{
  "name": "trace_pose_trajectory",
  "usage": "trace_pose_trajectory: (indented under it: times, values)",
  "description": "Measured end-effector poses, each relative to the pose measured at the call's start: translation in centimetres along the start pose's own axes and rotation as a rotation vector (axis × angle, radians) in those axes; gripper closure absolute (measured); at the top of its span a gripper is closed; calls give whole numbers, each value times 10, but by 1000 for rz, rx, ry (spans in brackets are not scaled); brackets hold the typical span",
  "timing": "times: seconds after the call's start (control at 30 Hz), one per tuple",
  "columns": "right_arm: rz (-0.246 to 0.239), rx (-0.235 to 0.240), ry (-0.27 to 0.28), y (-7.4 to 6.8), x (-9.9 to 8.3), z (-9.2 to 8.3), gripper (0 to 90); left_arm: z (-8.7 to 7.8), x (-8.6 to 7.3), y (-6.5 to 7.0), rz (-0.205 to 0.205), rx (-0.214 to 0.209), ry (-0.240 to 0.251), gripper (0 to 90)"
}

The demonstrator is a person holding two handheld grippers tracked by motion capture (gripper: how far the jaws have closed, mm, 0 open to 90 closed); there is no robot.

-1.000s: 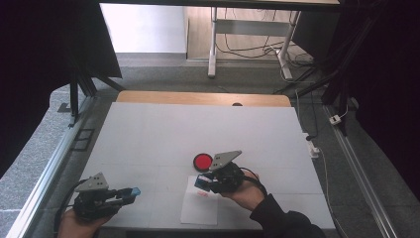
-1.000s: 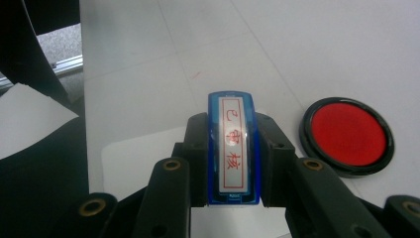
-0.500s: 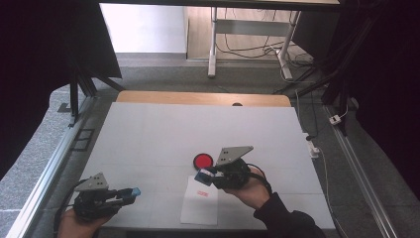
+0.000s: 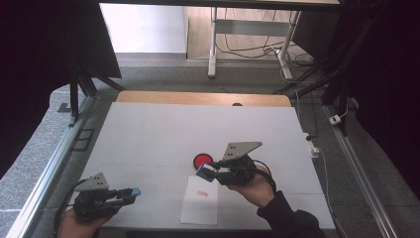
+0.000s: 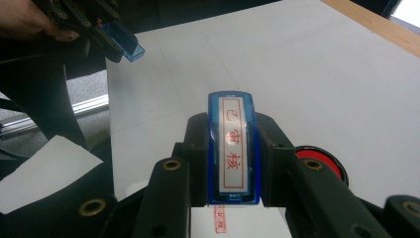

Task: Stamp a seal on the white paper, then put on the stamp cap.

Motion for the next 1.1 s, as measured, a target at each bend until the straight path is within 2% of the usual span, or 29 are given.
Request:
trace_pose_trajectory:
  times: [0.17,0.23,0.6,0.97,1.03,1.1]
  values:
    - [-5,4,-1,0,1,-1,712,0,0,-1,2,-8,-1,682]
    - [-4,7,4,0,1,-1,712,0,1,-1,-2,-28,1,682]
    - [-6,22,0,1,2,-2,712,4,11,4,47,-42,20,683]
    - [-14,40,9,1,3,-4,711,16,30,14,117,-100,32,683]
    - [-17,46,13,0,4,-5,712,19,34,16,122,-125,38,682]
    - [-16,50,16,0,4,-5,712,22,39,19,143,-144,38,683]
Point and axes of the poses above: each handheld gripper's, and its own axes: z roughly forward along the jaws, x roughly out of its top, y roughly to its right, the point moved 1 cm from there along z, roughly forward along the jaws, and after that the axes turned 6 degrees about x, right-handed, at the moved point
